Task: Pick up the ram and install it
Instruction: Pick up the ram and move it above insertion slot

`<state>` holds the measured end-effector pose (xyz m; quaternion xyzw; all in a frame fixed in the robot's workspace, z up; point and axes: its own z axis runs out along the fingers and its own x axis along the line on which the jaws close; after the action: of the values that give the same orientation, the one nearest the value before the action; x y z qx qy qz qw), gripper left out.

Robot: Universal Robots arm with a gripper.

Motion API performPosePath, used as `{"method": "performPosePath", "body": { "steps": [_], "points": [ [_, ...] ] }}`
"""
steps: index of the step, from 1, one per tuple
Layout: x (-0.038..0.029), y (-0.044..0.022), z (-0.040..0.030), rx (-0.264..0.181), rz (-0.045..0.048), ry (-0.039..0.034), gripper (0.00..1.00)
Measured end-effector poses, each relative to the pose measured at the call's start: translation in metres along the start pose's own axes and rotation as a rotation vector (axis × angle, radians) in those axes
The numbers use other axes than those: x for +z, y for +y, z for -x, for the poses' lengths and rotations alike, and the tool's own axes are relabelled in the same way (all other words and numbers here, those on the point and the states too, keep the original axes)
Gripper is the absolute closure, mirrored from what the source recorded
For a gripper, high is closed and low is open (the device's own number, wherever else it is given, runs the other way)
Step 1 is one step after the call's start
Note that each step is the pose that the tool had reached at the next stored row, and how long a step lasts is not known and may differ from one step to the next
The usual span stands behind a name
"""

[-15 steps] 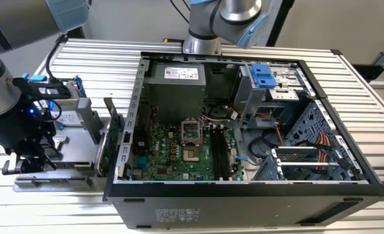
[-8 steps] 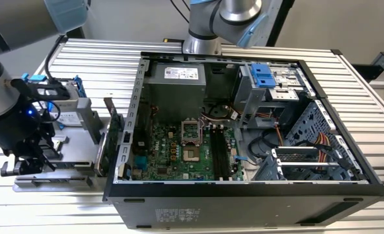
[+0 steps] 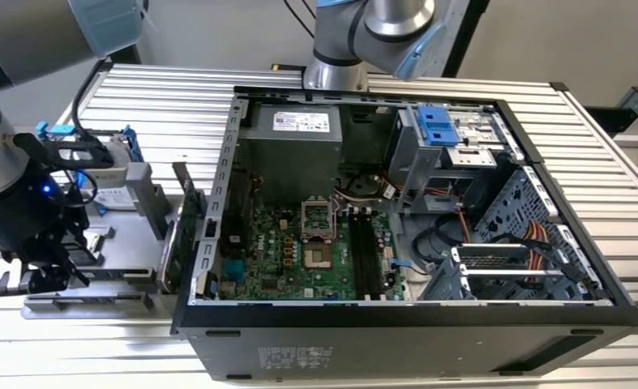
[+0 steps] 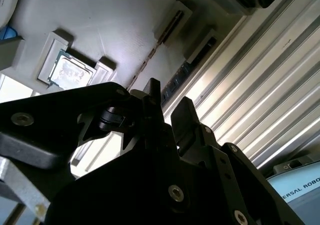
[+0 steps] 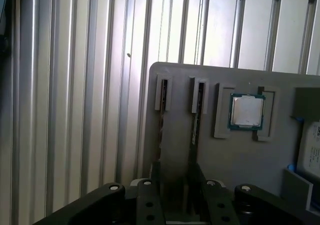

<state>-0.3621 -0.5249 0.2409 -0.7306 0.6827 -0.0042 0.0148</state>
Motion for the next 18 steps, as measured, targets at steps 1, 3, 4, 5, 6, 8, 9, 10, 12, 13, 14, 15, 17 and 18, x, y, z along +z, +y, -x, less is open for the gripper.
{"method": "performPosePath", "body": {
  "steps": [1, 3, 4, 5, 6, 8, 9, 10, 12, 13, 14, 15, 17, 18],
  "points": [
    [0.0000, 0.0000, 0.0000, 0.000, 0.0000, 0.0000, 0.00],
    [0.0000, 0.0000, 0.0000, 0.000, 0.0000, 0.0000, 0.00],
    [0.0000, 0.0001, -0.0001, 0.000, 0.0000, 0.0000, 0.00],
    [0.0000, 0.0002, -0.0006, 0.000, 0.0000, 0.0000, 0.00],
    [0.0000, 0.0002, -0.0015, 0.000, 0.0000, -0.0001, 0.00],
    [-0.0001, 0.0004, -0.0043, 0.000, 0.0000, -0.0001, 0.00],
    [-0.0001, 0.0006, -0.0063, 0.000, 0.0000, 0.0000, 0.00],
    [0.0000, 0.0007, -0.0080, 0.000, 0.0000, -0.0001, 0.00],
    [0.0000, 0.0010, -0.0096, 0.000, 0.0000, 0.0000, 0.00],
    [0.0000, 0.0010, -0.0096, 0.000, 0.0000, 0.0001, 0.00],
    [0.0000, 0.0010, -0.0096, 0.000, 0.0000, 0.0000, 0.00],
    [0.0000, 0.0010, -0.0096, 0.000, 0.0003, 0.0000, 0.00],
    [0.0001, 0.0009, -0.0097, -0.001, 0.0067, -0.0006, 0.00],
    [0.0001, 0.0010, -0.0098, -0.002, 0.0106, -0.0008, 0.00]
  ]
}}
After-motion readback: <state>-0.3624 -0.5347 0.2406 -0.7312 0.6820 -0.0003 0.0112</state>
